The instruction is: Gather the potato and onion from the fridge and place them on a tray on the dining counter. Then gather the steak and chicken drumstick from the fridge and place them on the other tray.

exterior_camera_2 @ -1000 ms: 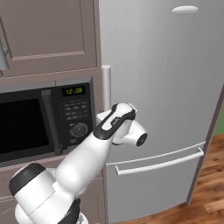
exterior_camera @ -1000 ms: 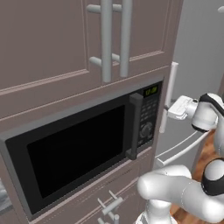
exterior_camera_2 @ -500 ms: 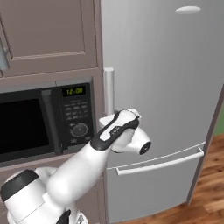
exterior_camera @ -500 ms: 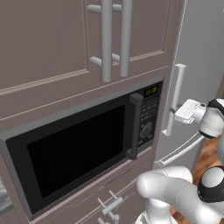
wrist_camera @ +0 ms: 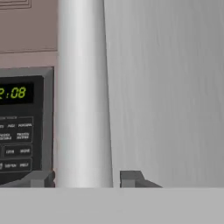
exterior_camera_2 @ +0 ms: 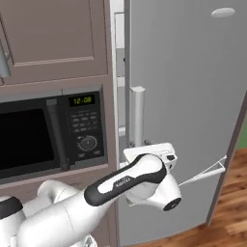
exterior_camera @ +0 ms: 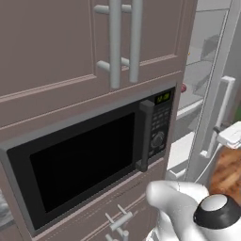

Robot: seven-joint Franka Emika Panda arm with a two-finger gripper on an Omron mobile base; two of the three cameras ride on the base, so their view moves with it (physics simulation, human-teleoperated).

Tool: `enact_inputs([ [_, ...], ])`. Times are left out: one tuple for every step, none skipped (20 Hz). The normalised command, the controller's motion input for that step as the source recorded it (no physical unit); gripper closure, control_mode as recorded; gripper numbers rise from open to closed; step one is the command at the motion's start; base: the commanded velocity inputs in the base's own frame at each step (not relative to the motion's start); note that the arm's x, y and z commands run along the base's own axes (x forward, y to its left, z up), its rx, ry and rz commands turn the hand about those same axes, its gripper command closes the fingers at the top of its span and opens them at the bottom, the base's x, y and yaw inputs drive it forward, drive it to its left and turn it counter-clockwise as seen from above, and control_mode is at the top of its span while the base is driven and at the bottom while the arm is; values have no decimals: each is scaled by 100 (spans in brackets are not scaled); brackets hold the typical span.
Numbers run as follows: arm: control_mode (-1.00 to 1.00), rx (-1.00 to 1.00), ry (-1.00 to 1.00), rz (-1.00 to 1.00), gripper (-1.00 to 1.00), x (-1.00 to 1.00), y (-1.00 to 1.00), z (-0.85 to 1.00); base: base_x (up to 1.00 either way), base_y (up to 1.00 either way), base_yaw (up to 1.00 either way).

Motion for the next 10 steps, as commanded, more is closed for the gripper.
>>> enact_inputs([
  [-100, 16, 7, -57, 100, -30, -100, 0, 0, 0, 0],
  [-100, 15, 7, -58, 100, -29, -100, 0, 0, 0, 0],
  [-100, 14, 7, -61, 100, -24, -100, 0, 0, 0, 0],
  [-100, 11, 10, -64, 100, -16, -100, 0, 0, 0, 0],
  [-100, 9, 16, -65, 100, -11, -100, 0, 0, 0, 0],
  [-100, 8, 13, -66, 100, -10, -95, 0, 0, 0, 0],
  [-100, 8, 9, -69, 100, -9, -90, 0, 0, 0, 0],
  [-100, 6, 4, -70, 100, -8, -84, -6, 0, 0, 0],
  [-100, 1, 0, -75, 100, -2, -68, -29, 0, 0, 0],
  [-100, 0, 0, -77, 100, -20, -44, -44, 0, 0, 0],
])
